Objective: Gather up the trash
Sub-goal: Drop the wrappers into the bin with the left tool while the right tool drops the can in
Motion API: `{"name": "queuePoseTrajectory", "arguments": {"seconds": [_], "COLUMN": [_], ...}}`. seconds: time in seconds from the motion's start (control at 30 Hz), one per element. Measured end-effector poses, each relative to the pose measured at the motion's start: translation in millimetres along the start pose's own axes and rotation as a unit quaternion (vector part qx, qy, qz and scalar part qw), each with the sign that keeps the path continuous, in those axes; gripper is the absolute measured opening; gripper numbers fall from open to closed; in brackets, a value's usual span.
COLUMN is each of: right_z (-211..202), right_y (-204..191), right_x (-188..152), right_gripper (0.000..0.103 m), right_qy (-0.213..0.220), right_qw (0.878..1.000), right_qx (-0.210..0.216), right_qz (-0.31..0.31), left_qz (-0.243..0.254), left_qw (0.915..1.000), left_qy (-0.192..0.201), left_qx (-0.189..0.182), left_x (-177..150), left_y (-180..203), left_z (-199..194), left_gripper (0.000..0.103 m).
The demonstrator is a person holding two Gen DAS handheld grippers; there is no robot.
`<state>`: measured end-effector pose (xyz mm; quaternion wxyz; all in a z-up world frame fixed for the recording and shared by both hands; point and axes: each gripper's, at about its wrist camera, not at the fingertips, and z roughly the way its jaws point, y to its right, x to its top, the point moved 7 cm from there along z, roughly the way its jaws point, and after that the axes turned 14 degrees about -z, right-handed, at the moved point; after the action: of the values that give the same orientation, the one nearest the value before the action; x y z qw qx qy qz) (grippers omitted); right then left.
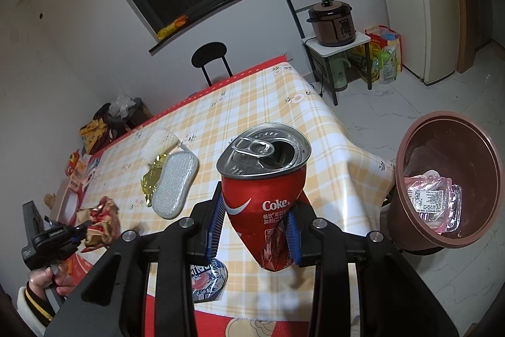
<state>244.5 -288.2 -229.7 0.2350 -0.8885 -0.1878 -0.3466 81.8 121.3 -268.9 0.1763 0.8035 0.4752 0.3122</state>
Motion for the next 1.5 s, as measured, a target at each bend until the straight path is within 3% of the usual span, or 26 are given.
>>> {"name": "queuePoseTrajectory", "arguments": {"seconds": [0.3, 0.6, 0.77, 0.97, 1.2, 1.4, 1.5], "right_z": [-29, -77, -110, -148, -181, -205, -213], "right_y": [24, 83, 123, 181, 243, 286, 303], "right_x": [8, 5, -1, -17, -46, -65, -71], "right_gripper": [0.034, 0.034, 0.034, 0.034, 0.034, 0.034, 0.034], "right_qy": [0.038, 0.073, 0.093, 0.113, 0.120, 0.121, 0.119], "right_qw": [0.999, 0.996, 0.992, 0.986, 0.978, 0.972, 0.970], "right_qx": [0.002, -0.015, -0.033, -0.063, -0.096, -0.120, -0.129], "right_qz": [0.020, 0.054, 0.074, 0.106, 0.143, 0.165, 0.169], "left_qz": [0.060, 0.130, 0.172, 0.235, 0.306, 0.343, 0.354], "left_qw": [0.9970, 0.9895, 0.9815, 0.9643, 0.9349, 0.9143, 0.9088], "left_qy": [0.044, 0.019, -0.012, -0.063, -0.132, -0.181, -0.189], "left_qx": [-0.022, -0.060, -0.083, -0.104, -0.122, -0.116, -0.114], "left_x": [0, -45, -87, -159, -254, -324, -348], "left_y": [60, 155, 215, 287, 364, 409, 427], "left_z": [-36, -24, -5, 31, 87, 141, 163], "left_gripper": [0.018, 0.018, 0.018, 0.018, 0.019, 0.019, 0.019]}}
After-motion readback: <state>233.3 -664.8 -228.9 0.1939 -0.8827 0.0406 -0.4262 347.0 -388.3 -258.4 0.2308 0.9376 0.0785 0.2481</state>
